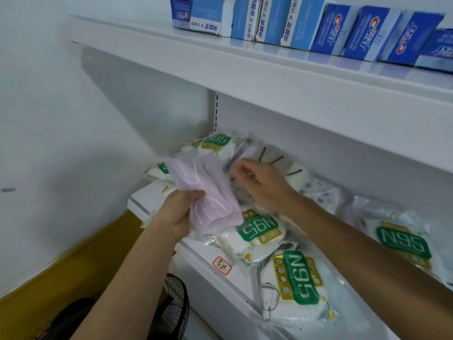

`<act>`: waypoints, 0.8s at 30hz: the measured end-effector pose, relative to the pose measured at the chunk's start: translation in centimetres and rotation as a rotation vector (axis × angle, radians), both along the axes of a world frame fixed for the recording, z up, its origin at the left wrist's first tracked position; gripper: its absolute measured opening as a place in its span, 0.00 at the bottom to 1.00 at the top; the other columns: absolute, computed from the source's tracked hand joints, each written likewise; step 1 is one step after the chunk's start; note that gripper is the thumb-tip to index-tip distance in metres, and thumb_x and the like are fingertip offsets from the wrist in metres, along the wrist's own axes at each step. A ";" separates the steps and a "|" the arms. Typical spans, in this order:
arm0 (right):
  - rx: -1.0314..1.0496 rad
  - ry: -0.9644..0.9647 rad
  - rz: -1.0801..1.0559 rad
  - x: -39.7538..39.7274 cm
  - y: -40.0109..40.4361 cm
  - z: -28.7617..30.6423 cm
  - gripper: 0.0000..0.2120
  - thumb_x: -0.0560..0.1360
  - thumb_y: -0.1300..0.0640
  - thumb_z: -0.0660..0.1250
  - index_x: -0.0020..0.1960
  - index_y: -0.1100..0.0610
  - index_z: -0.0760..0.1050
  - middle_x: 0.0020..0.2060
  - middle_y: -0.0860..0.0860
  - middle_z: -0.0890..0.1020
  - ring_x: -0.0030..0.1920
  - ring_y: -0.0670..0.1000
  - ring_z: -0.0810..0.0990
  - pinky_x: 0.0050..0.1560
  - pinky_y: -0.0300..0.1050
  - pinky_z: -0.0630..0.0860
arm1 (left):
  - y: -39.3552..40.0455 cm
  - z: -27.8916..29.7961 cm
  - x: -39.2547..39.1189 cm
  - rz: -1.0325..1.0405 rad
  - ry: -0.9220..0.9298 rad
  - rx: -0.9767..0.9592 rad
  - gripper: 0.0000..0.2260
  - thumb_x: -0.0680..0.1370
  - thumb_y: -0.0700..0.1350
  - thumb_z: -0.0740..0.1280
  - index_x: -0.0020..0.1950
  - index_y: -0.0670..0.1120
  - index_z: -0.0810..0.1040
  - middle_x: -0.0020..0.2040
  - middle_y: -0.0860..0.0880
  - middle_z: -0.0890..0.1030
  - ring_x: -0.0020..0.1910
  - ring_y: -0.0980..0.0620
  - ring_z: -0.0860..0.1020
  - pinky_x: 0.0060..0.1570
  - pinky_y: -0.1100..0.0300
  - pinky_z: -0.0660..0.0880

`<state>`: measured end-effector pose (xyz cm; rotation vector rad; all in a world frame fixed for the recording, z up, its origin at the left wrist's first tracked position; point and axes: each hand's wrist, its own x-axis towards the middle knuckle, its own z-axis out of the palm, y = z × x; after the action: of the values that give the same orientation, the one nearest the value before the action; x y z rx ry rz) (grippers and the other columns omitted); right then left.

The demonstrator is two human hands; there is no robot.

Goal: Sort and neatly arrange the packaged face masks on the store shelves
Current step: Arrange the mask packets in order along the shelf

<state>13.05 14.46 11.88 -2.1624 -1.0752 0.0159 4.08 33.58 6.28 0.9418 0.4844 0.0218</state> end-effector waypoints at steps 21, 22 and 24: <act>-0.656 -0.021 -0.164 4.6 5.2 -1.0 0.37 0.72 0.35 0.70 0.74 0.53 0.66 0.67 0.56 0.75 0.65 0.60 0.76 0.60 0.54 0.75 | 0.9 -3.3 -1.4 0.032 0.027 -0.026 0.23 0.76 0.33 0.67 0.72 0.41 0.75 0.64 0.35 0.81 0.63 0.33 0.79 0.51 0.43 0.82; -0.713 -0.023 -0.228 4.6 5.5 -1.6 0.46 0.67 0.31 0.73 0.76 0.52 0.63 0.70 0.58 0.72 0.68 0.62 0.73 0.63 0.56 0.75 | 0.9 -3.4 -1.4 0.031 0.024 -0.023 0.24 0.75 0.34 0.68 0.72 0.41 0.75 0.64 0.35 0.81 0.63 0.33 0.79 0.53 0.42 0.81; -0.763 -0.011 -0.325 5.1 5.6 -2.2 0.52 0.63 0.33 0.78 0.78 0.51 0.60 0.72 0.60 0.68 0.70 0.65 0.71 0.66 0.59 0.73 | 0.9 -3.5 -1.3 0.032 0.025 -0.017 0.23 0.76 0.34 0.68 0.71 0.42 0.75 0.64 0.35 0.81 0.63 0.33 0.79 0.56 0.41 0.80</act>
<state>18.16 20.06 9.72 -3.0008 -0.7730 0.3089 2.74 34.51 2.73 0.9187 0.5217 0.0348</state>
